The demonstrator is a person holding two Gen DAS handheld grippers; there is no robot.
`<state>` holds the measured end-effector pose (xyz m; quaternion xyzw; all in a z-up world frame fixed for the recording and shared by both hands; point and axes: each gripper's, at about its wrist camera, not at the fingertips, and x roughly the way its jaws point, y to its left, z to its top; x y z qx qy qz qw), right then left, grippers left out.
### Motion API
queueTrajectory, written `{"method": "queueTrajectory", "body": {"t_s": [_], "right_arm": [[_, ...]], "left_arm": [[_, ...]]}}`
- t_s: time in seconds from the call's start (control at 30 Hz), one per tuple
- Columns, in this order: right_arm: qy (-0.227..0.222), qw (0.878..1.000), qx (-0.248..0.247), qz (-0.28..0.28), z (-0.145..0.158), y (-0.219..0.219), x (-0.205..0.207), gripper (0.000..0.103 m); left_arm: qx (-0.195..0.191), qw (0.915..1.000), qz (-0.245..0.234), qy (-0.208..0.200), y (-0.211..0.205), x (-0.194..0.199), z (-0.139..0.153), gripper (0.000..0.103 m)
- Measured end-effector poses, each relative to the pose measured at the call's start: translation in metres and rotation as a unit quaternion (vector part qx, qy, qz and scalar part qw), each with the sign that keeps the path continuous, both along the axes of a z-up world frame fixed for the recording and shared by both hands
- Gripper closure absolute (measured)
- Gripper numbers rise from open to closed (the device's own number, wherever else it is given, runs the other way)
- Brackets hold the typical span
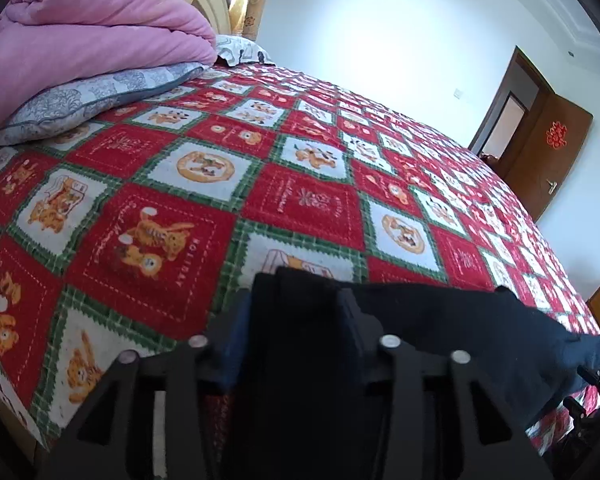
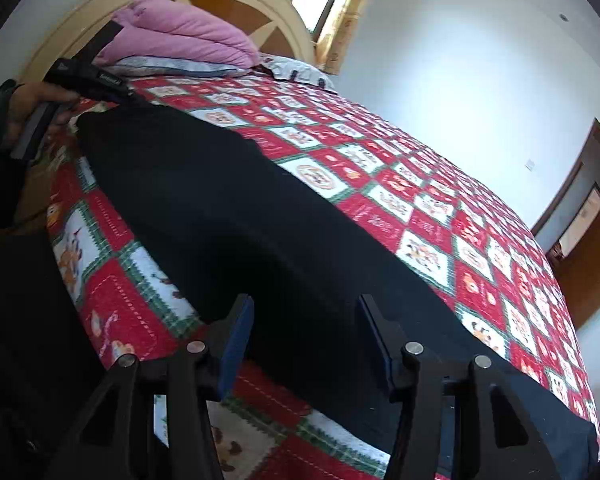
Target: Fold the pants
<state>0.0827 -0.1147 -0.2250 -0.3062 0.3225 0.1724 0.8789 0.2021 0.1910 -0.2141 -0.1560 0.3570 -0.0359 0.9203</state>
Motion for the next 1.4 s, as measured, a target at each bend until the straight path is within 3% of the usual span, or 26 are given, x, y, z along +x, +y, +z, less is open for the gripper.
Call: {"method": "queueTrajectory", "body": {"t_s": [0.07,0.13,0.23,0.3,0.37,0.43,0.63,0.77,0.8,0.9,0.93,1.13,1.3,1.4], "right_arm": [[0.000,1.000,-0.010,0.010,-0.005,0.006,-0.001,0.050],[0.004,1.000,-0.018,0.019,-0.010,0.012,-0.001,0.058],[0.006,0.999,-0.045,0.016,-0.022,0.022,0.008,0.063],[0.008,0.998,-0.061,0.010,-0.029,0.024,0.014,0.070],[0.012,0.998,-0.060,0.006,-0.031,0.025,0.021,0.095],[0.020,0.999,-0.049,0.000,-0.024,0.024,0.024,0.097],[0.024,0.999,-0.037,0.021,-0.003,0.023,-0.001,0.098],[0.069,0.995,-0.066,0.030,-0.031,0.022,-0.002,0.097],[0.058,0.995,-0.078,0.036,-0.035,0.024,-0.005,0.096],[0.033,0.993,-0.105,0.044,-0.032,0.031,-0.016,0.086],[0.034,0.993,-0.101,0.047,-0.030,0.030,-0.018,0.077],[0.029,0.998,-0.049,0.012,-0.008,0.008,-0.015,0.074],[0.058,0.994,0.059,-0.077,0.008,-0.033,0.011,0.074],[0.069,0.984,0.090,-0.137,0.009,-0.062,0.029,0.074]], "left_arm": [[0.006,1.0000,-0.004,-0.002,-0.002,0.001,-0.002,0.058],[0.019,0.9998,-0.009,-0.003,-0.004,0.003,-0.002,0.063],[0.030,0.9994,-0.016,-0.007,-0.005,0.007,0.002,0.087],[0.029,0.9994,-0.016,-0.005,-0.002,0.011,0.004,0.090],[0.024,0.9995,-0.018,-0.002,0.000,0.015,0.004,0.091],[0.031,0.9993,-0.019,-0.004,-0.001,0.017,0.004,0.091],[0.005,0.9997,-0.021,-0.012,0.007,0.015,-0.001,0.089],[-0.011,0.9996,-0.021,-0.018,0.012,0.014,-0.002,0.085],[-0.016,0.9996,-0.018,-0.017,0.014,0.013,-0.002,0.084],[-0.011,0.9997,-0.004,-0.022,0.015,0.003,0.004,0.083],[-0.001,0.9995,-0.001,-0.032,0.013,-0.002,0.008,0.083],[0.042,0.9946,-0.036,-0.087,-0.023,-0.033,0.036,0.082],[0.048,0.9911,-0.102,-0.070,-0.073,-0.036,0.028,0.082],[0.088,0.9874,-0.125,-0.040,-0.102,-0.029,0.009,0.082]]}}
